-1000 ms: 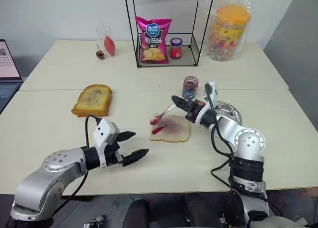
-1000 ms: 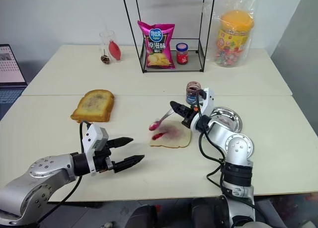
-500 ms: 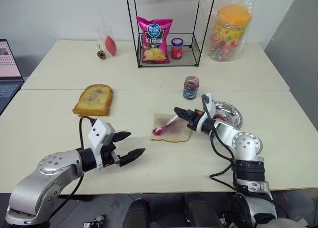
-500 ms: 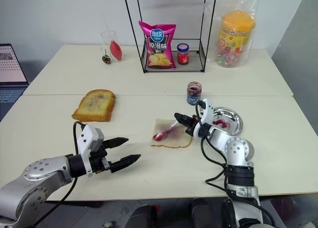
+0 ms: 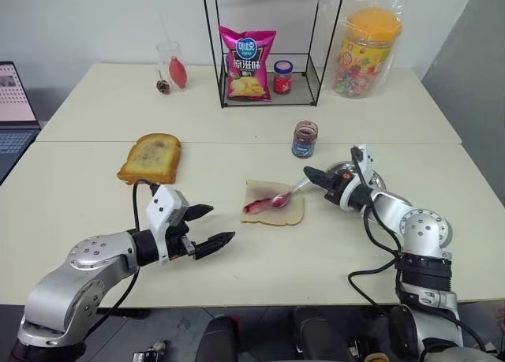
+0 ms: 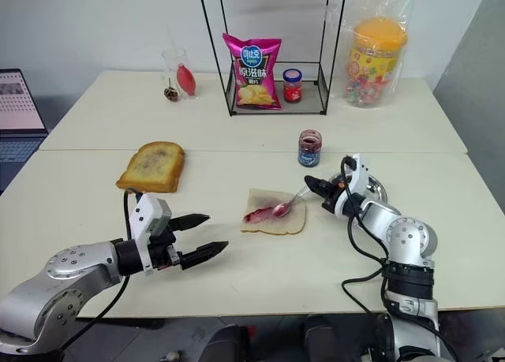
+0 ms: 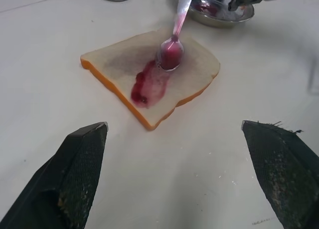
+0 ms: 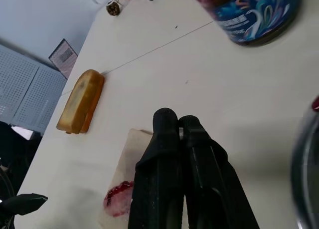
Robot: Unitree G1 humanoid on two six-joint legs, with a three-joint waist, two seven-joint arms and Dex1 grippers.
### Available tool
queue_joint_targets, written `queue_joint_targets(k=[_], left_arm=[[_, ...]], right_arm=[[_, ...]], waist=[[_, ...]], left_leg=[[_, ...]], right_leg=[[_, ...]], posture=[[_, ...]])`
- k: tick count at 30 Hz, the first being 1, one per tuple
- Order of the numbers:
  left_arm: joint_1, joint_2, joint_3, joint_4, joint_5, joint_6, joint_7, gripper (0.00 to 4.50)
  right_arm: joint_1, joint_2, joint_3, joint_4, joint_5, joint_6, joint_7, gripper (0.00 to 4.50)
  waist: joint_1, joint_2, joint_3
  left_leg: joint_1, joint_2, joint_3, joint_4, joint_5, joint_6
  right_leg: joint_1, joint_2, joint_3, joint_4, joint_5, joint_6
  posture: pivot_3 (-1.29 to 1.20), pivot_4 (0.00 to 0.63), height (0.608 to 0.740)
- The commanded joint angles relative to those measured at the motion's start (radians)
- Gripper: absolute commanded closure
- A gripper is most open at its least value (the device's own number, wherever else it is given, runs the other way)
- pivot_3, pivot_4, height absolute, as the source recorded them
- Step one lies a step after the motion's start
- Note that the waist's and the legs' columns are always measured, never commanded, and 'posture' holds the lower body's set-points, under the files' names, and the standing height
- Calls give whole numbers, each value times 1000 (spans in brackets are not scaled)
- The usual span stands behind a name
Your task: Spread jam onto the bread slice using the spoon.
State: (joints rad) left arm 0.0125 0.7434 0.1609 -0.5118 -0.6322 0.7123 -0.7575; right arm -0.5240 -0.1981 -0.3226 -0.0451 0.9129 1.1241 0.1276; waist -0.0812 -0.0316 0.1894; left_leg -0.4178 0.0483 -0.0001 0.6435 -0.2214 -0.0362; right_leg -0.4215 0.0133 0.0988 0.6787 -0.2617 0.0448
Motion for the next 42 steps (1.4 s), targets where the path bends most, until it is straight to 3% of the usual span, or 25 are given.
queue_joint_targets(k=[1, 9, 12, 21, 42], left_arm=[[-15, 4, 0, -11, 6, -23, -9, 0], [10, 7, 16, -33, 3, -21, -1, 0], [18, 7, 25, -41, 1, -19, 6, 0], [45, 8, 46, -64, -5, -15, 19, 0], [-39, 8, -12, 4, 19, -26, -19, 0]], right_arm=[[-58, 30, -24, -42, 80, 43, -29, 4441], [-103, 188, 56, 17, 52, -8, -51, 4441], [-111, 194, 87, 48, 18, -35, -20, 4441], [-124, 128, 140, 173, -92, -130, 103, 4441], [-100, -102, 28, 140, -78, -82, 167, 4441]], waist=[[-2, 0, 0], [-8, 0, 0], [-7, 0, 0], [-4, 0, 0], [1, 0, 0]], left_leg=[[0, 0, 0, 0, 0, 0], [0, 1, 0, -1, 0, 0], [0, 1, 0, -1, 0, 0], [0, 1, 0, -1, 0, 0], [0, 0, 0, -1, 0, 0]], right_leg=[[0, 0, 0, 0, 0, 0], [-1, 1, 0, 0, 0, 0], [-1, 1, 0, 0, 0, 0], [-1, 0, 0, 0, 0, 0], [0, 0, 0, 0, 0, 0]], posture=[[0, 150, 740], [0, 150, 740], [0, 150, 740], [0, 150, 740], [0, 150, 740]])
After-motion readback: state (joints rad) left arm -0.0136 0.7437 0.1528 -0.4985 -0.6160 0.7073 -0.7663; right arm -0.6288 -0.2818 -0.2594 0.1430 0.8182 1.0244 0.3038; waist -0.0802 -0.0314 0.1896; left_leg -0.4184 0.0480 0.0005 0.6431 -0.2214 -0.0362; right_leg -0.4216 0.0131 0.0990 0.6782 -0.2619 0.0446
